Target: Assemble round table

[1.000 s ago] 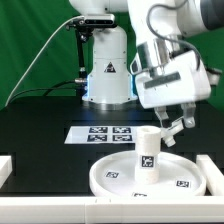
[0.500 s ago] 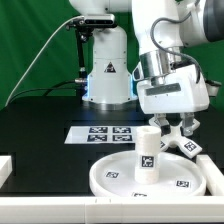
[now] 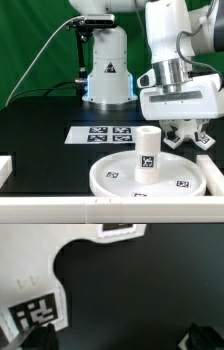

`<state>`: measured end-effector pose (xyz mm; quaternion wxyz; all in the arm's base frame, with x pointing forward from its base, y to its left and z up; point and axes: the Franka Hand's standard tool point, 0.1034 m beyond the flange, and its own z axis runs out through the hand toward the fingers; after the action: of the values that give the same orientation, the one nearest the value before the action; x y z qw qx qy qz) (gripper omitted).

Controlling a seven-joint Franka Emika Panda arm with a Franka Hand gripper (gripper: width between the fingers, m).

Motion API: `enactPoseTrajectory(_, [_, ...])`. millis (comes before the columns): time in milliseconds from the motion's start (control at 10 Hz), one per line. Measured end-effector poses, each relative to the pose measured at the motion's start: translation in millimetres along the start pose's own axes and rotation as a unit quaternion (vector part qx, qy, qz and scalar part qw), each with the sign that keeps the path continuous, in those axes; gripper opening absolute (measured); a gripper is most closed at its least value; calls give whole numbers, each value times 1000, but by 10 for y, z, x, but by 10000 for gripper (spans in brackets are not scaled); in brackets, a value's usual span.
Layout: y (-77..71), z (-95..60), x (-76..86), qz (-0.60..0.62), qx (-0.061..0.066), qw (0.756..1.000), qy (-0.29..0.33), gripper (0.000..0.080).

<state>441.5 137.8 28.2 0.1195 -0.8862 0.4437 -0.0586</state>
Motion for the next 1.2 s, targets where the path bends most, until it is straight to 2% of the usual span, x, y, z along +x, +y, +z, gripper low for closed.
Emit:
enactPoseTrajectory(100, [0,0,1,0,0,1000,0,649])
enactPoseTrajectory(200, [40,19,-24,-17,-8,1000,-23,649])
enactPoseTrajectory(300, [133,57,7,-20,-21,998,-63,649])
enactPoseTrajectory(400, [55,106,-94,16,-47,992,-112,649])
enactPoseTrajectory(500, [-128,18,-169,-14,-68,988,-138,649])
enactPoseTrajectory(600, [-168,12,-229,-14,-77,987,-139,649])
enactPoseTrajectory(700, [-150,32,-396,-1,-105,984,-145,649])
enactPoseTrajectory(800, [-165,7,-451,-14,-137,977,-161,649])
enactPoseTrajectory(900, [-205,6,-429,-13,-142,976,-162,649])
enactPoseTrajectory(1000, [-197,15,-428,-12,-140,977,-162,649])
enactPoseTrajectory(1200, [-212,-99,-363,-65,-149,966,-200,649])
